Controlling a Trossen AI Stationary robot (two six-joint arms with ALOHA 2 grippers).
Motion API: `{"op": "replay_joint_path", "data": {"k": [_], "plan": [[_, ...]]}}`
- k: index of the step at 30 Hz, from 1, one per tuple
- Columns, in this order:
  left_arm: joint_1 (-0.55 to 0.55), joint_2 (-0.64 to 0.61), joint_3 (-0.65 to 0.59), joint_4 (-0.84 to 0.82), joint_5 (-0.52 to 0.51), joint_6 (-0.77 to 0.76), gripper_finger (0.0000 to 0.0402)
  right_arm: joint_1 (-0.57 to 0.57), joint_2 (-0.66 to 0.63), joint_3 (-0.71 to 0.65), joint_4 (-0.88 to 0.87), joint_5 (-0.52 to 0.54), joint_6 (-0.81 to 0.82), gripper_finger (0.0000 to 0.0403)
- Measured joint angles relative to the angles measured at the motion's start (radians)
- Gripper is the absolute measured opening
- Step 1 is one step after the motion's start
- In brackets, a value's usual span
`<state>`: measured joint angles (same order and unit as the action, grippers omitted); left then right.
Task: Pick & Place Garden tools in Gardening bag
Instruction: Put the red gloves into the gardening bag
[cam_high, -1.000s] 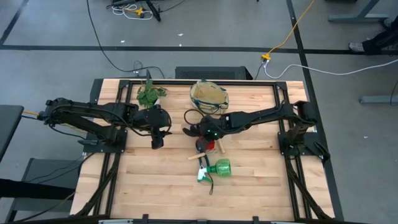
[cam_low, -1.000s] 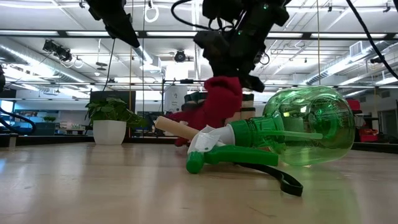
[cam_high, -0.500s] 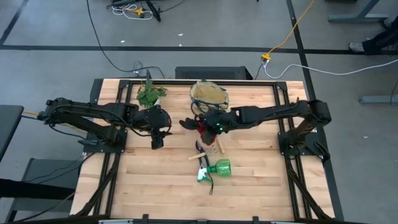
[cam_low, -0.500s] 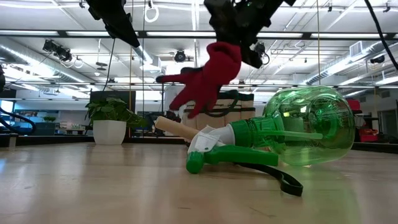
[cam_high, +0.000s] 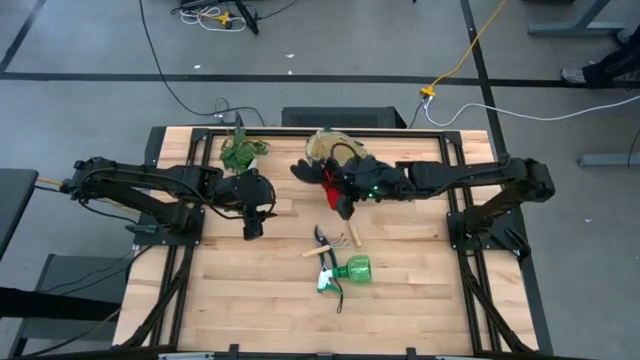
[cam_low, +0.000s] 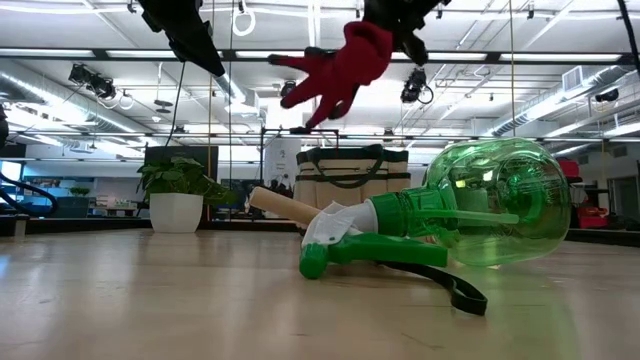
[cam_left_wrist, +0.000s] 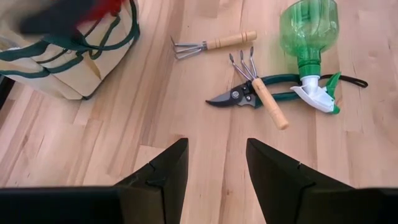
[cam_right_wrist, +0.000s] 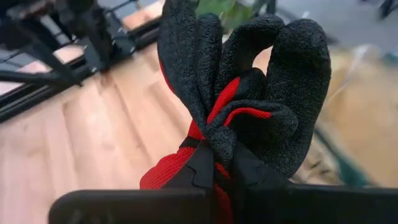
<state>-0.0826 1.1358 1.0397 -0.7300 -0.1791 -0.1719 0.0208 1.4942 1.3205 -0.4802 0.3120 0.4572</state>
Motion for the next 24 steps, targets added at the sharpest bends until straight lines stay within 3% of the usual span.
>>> {"op": "replay_joint_path", "data": {"k": [19, 24], "plan": [[0.0, 0.0, 0.0, 0.0, 0.0, 0.0, 0.0169, -0.117, -0.03, 0.0, 0.023, 0.193, -0.421, 0.0012], [0.0, 0.0, 0.0, 0.0, 0.0, 0.0, 0.0169, -0.146, -0.03, 0.0, 0.022, 0.197, -0.47, 0.0012]]}}
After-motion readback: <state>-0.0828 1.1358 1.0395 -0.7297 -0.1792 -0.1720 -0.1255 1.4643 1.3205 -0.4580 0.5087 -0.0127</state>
